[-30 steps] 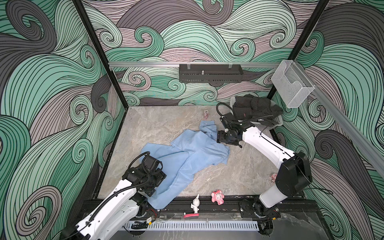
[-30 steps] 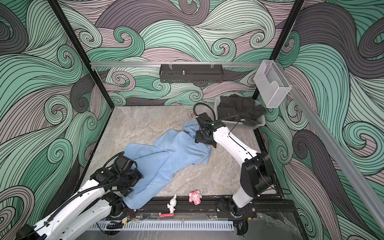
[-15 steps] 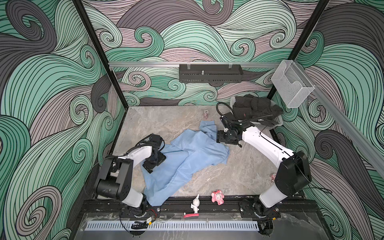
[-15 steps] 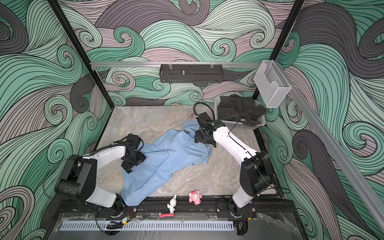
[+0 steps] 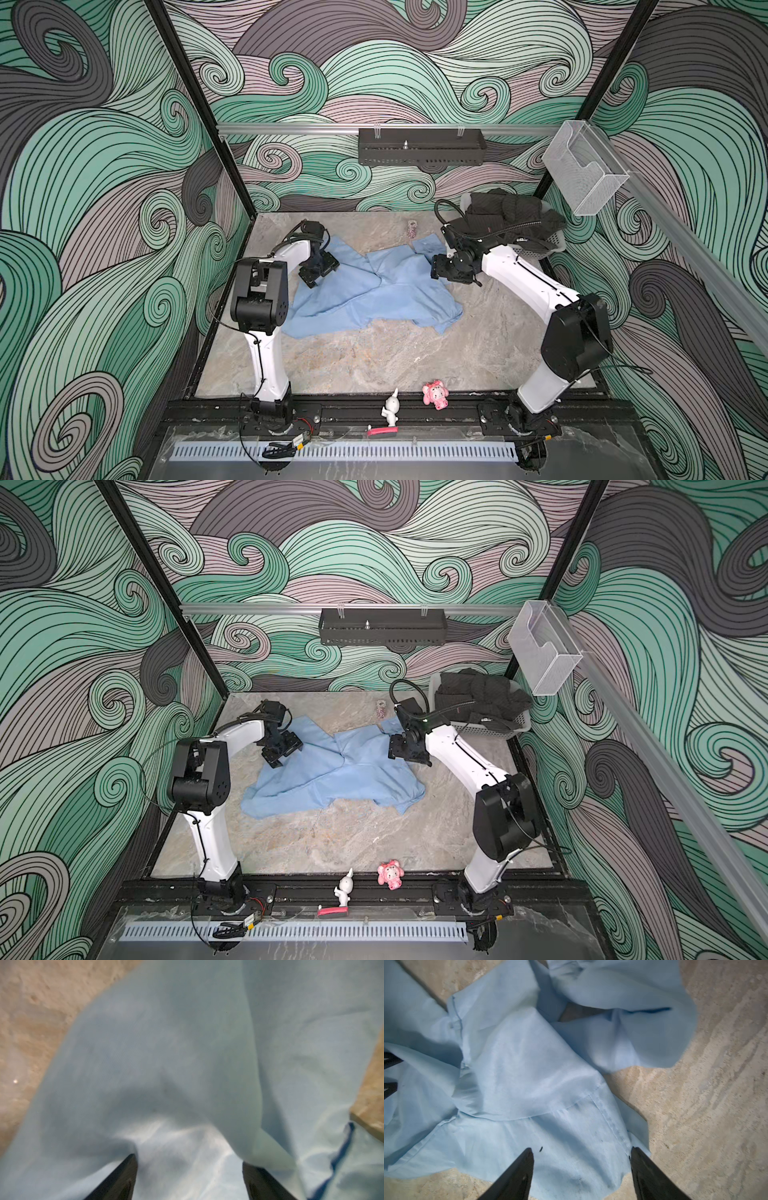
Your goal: Fold and stack the long sleeve shirts
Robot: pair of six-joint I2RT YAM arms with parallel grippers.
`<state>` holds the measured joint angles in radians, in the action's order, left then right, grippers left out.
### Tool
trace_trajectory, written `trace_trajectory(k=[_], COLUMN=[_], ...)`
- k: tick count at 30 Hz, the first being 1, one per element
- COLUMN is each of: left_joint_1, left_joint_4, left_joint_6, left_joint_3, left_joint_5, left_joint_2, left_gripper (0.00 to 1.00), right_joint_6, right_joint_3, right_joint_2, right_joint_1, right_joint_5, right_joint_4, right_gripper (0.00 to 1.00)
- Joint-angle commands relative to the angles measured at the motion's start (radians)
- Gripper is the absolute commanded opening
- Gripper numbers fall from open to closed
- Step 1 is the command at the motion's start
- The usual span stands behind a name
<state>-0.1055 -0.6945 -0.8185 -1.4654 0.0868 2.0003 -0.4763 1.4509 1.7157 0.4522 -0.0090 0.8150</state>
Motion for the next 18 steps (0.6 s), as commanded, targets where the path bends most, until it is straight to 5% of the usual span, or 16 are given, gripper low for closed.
trace_trajectory(k=[1, 7, 18], left_joint_1=[0.009, 0.031, 0.104], left_joint_4=[-0.074, -0.168, -0.233], left_joint_6=[0.055, 0.099, 0.142], left_joint_3=[0.001, 0.129, 0.329], left_joint_5=[0.040, 0.040, 0.041], left_joint_2=[-0.165, -0.471, -0.791], left_gripper=[0.88, 0.92, 0.92], right_joint_6=[0.109, 0.243, 0.227], right_joint_3=[0.088, 0.330, 0.778], right_joint_2=[0.043, 0.265, 0.636], right_joint_1=[0.023, 0.012, -0.018], right_joint_5=[-0.008, 0.049, -0.106], right_joint_4=[-0.064, -0.020, 0.254], right_gripper=[0.74, 0.77, 0.73])
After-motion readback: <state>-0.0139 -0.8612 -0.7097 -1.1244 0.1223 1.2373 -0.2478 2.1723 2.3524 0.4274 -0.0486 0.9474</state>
